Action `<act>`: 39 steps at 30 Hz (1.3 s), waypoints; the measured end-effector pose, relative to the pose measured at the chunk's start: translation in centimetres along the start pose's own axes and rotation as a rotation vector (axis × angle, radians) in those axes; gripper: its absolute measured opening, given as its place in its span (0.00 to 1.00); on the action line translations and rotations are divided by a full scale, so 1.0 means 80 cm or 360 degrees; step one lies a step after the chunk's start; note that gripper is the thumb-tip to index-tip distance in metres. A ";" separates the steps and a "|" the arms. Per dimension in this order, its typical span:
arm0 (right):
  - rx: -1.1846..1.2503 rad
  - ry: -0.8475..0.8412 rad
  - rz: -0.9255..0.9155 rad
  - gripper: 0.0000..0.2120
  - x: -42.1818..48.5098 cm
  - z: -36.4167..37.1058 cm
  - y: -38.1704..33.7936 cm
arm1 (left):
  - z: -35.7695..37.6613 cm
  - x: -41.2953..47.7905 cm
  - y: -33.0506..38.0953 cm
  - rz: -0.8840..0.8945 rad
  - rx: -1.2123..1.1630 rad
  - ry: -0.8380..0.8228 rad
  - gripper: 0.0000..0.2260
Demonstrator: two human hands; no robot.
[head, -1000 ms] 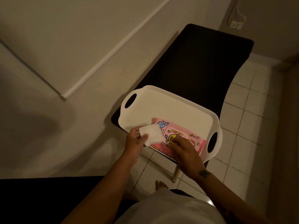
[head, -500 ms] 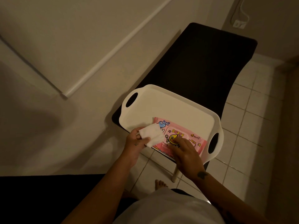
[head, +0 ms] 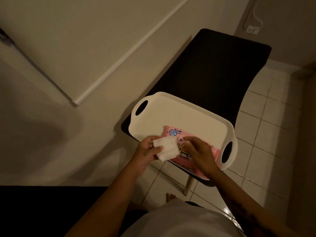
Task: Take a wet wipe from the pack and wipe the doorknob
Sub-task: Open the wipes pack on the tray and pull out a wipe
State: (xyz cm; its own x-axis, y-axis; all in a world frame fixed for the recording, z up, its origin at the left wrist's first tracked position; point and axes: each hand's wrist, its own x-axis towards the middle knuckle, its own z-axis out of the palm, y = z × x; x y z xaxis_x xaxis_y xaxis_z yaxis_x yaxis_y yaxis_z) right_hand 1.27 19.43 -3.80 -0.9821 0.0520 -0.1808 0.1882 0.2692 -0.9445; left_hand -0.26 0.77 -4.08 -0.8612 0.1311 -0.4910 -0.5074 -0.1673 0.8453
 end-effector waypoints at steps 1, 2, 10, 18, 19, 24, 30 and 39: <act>0.0152 -0.0056 0.0129 0.08 0.003 0.002 -0.006 | 0.001 -0.001 0.001 0.0004 0.0005 -0.0031 0.09; 0.0287 -0.0126 0.0258 0.08 0.005 0.004 -0.011 | 0.001 -0.003 0.003 0.0006 0.0013 -0.0069 0.07; 0.0819 -0.0367 0.0662 0.09 0.017 0.006 -0.023 | -0.001 -0.018 0.024 0.0032 0.0010 -0.0270 0.04; 0.1042 -0.0311 0.0691 0.12 0.028 0.010 -0.029 | -0.008 -0.020 0.043 0.0168 -0.0136 -0.0349 0.04; 0.1085 -0.0307 0.0682 0.12 0.029 0.010 -0.031 | -0.009 -0.021 0.045 0.0161 -0.0109 -0.0358 0.07; 0.1014 -0.0305 0.0515 0.12 0.037 0.012 -0.045 | -0.006 -0.022 0.052 0.0138 0.0069 -0.0143 0.15; 0.0737 -0.0385 0.0274 0.11 0.042 0.021 -0.076 | -0.006 -0.030 0.064 0.0299 0.0538 0.0056 0.19; 0.0621 -0.0466 -0.0081 0.13 0.049 0.045 -0.148 | -0.026 -0.065 0.074 0.0409 0.0648 0.0390 0.11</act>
State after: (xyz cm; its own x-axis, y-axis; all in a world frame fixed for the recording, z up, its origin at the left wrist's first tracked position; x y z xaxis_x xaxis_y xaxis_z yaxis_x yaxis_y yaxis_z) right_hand -4.80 12.96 5.72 -0.9594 -0.2397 -0.1486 0.1809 -0.1189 -0.9763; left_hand 1.19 -2.98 3.04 -0.9624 -0.1041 -0.2510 -0.2690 0.2346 0.9341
